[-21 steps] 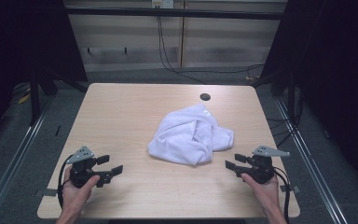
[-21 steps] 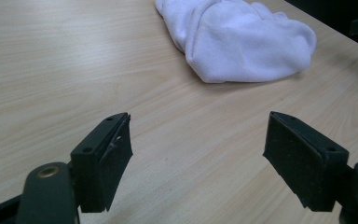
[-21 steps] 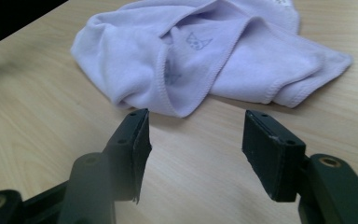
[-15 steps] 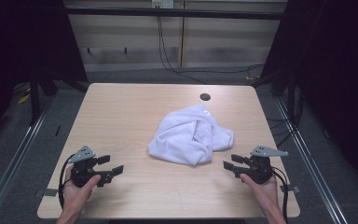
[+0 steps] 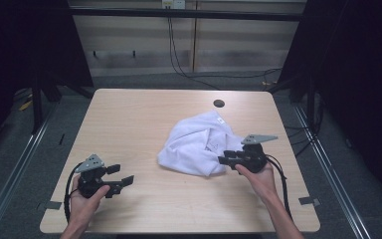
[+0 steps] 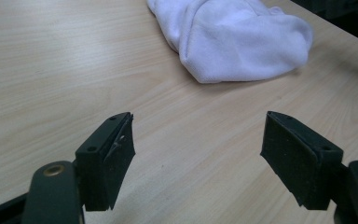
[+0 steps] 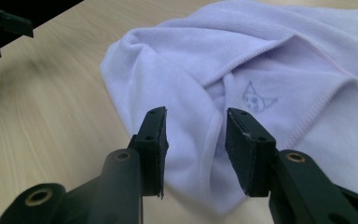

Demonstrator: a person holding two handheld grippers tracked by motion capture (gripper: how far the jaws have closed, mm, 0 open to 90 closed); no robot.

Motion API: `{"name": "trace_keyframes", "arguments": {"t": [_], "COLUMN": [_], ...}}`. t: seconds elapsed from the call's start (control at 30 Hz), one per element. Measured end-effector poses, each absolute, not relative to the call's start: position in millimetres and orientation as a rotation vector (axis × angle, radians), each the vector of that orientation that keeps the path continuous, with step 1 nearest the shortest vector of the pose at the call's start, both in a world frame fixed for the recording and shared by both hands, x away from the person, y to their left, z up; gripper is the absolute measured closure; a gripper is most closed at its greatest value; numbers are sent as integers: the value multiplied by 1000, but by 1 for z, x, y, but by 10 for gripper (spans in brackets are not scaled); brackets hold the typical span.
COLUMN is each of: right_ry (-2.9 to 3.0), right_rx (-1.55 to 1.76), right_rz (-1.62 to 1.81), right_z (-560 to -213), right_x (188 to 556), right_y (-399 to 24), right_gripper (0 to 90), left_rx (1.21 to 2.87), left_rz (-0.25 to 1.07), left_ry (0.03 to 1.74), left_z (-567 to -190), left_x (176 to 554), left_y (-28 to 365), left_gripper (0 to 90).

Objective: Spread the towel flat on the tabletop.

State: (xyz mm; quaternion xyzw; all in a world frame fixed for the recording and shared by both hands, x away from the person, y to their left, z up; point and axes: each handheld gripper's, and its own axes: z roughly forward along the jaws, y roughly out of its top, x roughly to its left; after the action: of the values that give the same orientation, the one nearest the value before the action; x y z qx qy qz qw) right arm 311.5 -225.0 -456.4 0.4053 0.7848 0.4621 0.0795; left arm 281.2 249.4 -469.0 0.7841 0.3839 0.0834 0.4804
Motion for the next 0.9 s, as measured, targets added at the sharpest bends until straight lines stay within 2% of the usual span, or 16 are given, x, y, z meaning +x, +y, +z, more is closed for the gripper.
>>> {"name": "trace_keyframes", "arguments": {"t": [0.2,0.23,0.27,0.43,0.5,0.57,0.6,0.7,0.9], "right_ry": [2392,2403,2436,2465,2440,2431,2431,2446,2520], "right_rx": [1254,1264,1270,1268,1287,1312,1312,1312,1242], "right_rz": [1373,1360,1342,1235,1227,1209,1209,1255,1308], "right_z": [-468,-472,-480,-494,-500,-500,-500,-504,-504], "right_x": [350,354,359,358,359,358,358,354,336], "right_y": [-211,-208,-200,-185,-181,-180,-180,-178,-159], "right_gripper": [564,544,438,384,430,528,528,710,736], "left_rx": [1913,1911,1923,1931,1930,1931,1932,1942,1933], "left_rz": [209,204,196,197,196,198,195,192,201], "left_ry": [938,929,918,906,916,920,920,920,936], "left_z": [-468,-468,-468,-468,-469,-469,-470,-470,-470], "left_x": [284,284,284,284,284,284,284,285,285], "left_y": [249,248,248,246,245,244,244,243,245], "left_gripper": [248,248,248,245,231,225,225,226,226]}}
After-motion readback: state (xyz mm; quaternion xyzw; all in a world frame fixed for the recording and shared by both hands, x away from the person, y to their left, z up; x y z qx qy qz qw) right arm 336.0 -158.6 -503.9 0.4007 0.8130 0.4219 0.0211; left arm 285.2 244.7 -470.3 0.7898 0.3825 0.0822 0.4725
